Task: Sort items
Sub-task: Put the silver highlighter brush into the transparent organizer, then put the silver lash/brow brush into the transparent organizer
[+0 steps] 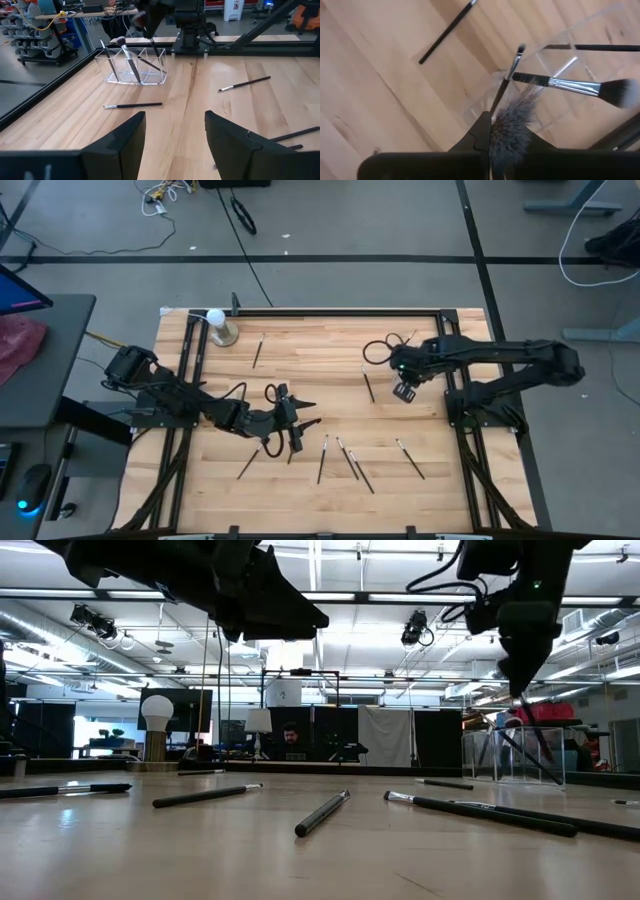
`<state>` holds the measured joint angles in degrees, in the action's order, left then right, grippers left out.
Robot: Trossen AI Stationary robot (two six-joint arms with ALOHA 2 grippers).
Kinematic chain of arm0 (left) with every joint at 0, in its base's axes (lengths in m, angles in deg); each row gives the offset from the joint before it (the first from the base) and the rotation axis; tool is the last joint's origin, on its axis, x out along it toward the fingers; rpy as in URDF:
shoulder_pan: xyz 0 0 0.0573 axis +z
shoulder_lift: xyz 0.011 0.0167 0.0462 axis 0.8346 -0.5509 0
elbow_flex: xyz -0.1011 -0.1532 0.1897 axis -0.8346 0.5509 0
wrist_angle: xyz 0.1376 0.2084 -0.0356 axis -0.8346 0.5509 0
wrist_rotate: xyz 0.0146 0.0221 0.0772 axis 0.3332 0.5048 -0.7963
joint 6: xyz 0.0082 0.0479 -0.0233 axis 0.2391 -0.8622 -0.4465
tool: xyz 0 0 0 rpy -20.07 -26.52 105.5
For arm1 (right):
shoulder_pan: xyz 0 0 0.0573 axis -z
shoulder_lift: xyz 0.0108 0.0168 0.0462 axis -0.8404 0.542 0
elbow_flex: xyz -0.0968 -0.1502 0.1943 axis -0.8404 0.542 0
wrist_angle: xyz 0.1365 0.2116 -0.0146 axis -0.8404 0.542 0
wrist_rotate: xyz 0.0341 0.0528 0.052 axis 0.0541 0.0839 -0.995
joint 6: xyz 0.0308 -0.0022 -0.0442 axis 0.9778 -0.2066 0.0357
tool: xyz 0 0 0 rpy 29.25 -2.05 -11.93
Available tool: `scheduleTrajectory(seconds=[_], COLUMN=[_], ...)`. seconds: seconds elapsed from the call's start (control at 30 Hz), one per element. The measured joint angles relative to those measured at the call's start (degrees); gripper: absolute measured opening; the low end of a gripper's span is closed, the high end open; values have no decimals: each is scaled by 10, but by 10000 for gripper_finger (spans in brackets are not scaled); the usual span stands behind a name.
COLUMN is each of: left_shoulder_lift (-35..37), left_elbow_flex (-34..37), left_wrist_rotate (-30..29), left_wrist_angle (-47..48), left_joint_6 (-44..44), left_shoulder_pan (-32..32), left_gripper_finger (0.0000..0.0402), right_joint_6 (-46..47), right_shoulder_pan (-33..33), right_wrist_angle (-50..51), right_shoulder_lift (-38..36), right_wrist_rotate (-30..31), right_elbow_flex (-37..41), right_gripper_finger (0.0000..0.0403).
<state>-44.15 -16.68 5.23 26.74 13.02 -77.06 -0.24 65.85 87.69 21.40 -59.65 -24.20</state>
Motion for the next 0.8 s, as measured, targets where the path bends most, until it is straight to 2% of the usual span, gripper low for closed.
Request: scheduleTrajectory(seconds=[0.2, 0.4, 0.5, 0.63, 0.8], left_shoulder_lift=[0, 0, 0, 0, 0], left_elbow_flex=[0, 0, 0, 0, 0], left_wrist_rotate=[0, 0, 0, 0, 0], left_wrist_angle=[0, 0, 0, 0, 0], left_joint_6=[0, 7, 7, 7, 6], left_shoulder_pan=[0, 0, 0, 0, 0], left_gripper_finger=[206, 206, 206, 206, 206], right_joint_6=[-17, -17, -22, -28, -11], right_shoulder_pan=[0, 15, 28, 42, 45], right_wrist_angle=[-1, -8, -14, -14, -11], right_shoulder_lift=[44, 60, 56, 40, -5], right_wrist_rotate=[0, 1, 3, 40, 65], right_elbow_flex=[0, 0, 0, 0, -16], right_gripper_finger=[26, 76, 112, 157, 183])
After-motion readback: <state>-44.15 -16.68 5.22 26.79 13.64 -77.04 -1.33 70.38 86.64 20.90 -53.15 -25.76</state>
